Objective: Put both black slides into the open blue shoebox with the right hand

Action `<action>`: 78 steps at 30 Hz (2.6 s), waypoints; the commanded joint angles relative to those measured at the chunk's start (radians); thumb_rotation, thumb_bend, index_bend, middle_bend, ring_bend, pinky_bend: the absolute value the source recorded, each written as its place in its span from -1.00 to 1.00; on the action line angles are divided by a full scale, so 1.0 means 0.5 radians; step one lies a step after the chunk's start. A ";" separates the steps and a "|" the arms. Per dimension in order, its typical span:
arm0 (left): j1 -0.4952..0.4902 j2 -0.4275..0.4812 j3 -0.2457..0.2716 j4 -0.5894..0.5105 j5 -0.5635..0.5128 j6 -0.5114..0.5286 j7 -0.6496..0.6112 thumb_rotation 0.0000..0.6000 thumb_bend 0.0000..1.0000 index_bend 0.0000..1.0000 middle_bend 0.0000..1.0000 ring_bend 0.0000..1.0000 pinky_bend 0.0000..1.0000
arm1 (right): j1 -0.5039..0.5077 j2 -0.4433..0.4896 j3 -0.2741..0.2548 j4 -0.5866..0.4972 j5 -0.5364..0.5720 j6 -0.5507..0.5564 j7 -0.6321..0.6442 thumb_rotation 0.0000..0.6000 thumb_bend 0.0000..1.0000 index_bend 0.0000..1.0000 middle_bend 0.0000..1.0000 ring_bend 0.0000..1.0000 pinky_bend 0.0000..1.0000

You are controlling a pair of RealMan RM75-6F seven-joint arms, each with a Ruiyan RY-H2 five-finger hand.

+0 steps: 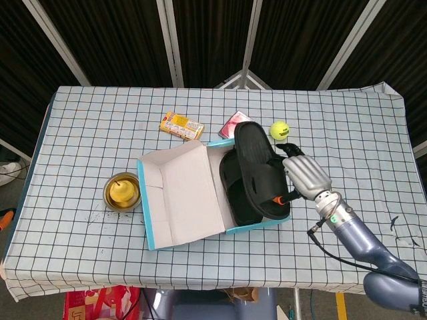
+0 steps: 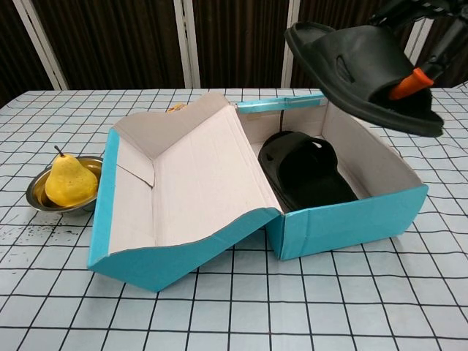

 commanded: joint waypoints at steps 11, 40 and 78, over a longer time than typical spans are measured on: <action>0.008 0.006 0.000 0.001 0.003 0.009 -0.015 1.00 -0.36 -1.00 -1.00 -1.00 -0.86 | 0.053 -0.351 -0.094 0.161 -0.011 0.112 -0.024 1.00 -0.60 -0.02 -0.24 -0.85 -1.00; -0.002 -0.010 -0.006 0.006 -0.020 -0.017 0.036 1.00 -0.36 -1.00 -1.00 -1.00 -0.86 | 0.051 -0.598 -0.213 0.509 -0.067 0.046 0.116 1.00 -0.60 -0.02 -0.24 -0.85 -1.00; -0.011 -0.017 -0.008 0.007 -0.027 -0.036 0.051 1.00 -0.36 -1.00 -1.00 -1.00 -0.86 | 0.080 -0.870 -0.228 0.854 -0.022 0.078 0.057 1.00 -0.60 -0.02 -0.23 -0.82 -1.00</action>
